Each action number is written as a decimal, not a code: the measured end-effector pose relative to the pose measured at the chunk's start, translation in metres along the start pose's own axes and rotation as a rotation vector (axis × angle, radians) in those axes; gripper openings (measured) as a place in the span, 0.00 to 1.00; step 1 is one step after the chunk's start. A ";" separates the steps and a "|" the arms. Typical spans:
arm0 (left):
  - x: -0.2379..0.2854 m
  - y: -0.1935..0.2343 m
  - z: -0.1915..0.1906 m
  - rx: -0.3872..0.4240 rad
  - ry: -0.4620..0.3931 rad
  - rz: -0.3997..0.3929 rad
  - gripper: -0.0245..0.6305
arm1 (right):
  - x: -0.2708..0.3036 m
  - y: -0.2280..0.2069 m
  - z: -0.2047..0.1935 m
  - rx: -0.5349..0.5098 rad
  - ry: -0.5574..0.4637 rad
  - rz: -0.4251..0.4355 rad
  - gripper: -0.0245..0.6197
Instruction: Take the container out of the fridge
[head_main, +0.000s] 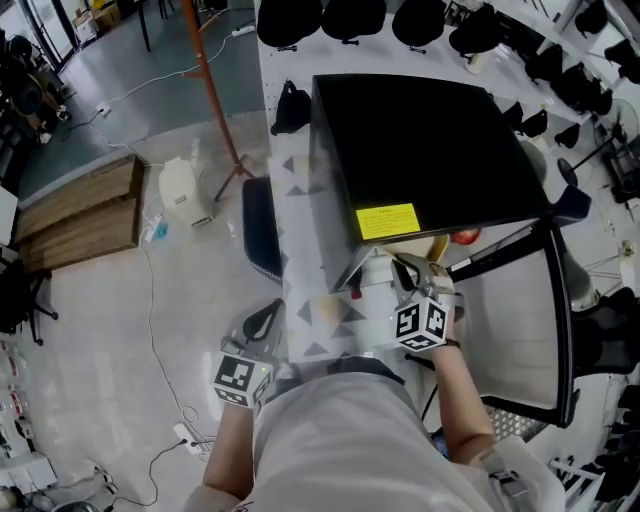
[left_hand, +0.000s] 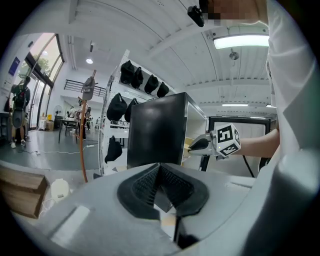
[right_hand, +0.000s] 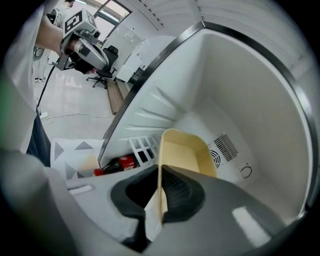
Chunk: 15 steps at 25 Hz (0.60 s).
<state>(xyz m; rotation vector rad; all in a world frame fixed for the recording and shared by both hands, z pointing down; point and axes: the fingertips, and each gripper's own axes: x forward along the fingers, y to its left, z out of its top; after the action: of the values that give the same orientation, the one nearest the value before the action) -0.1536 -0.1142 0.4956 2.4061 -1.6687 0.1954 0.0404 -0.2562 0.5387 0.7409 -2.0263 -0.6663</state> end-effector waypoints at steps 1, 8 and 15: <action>0.003 -0.002 0.000 0.003 0.001 -0.019 0.05 | -0.005 0.001 -0.002 0.015 0.006 -0.005 0.07; 0.020 -0.018 -0.001 0.030 0.018 -0.151 0.05 | -0.035 0.010 -0.018 0.133 0.053 -0.048 0.07; 0.037 -0.036 -0.001 0.056 0.030 -0.271 0.05 | -0.065 0.027 -0.034 0.255 0.089 -0.079 0.07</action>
<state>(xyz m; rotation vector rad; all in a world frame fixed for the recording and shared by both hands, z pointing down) -0.1067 -0.1354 0.5011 2.6235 -1.3220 0.2365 0.0922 -0.1974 0.5391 0.9856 -2.0301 -0.4144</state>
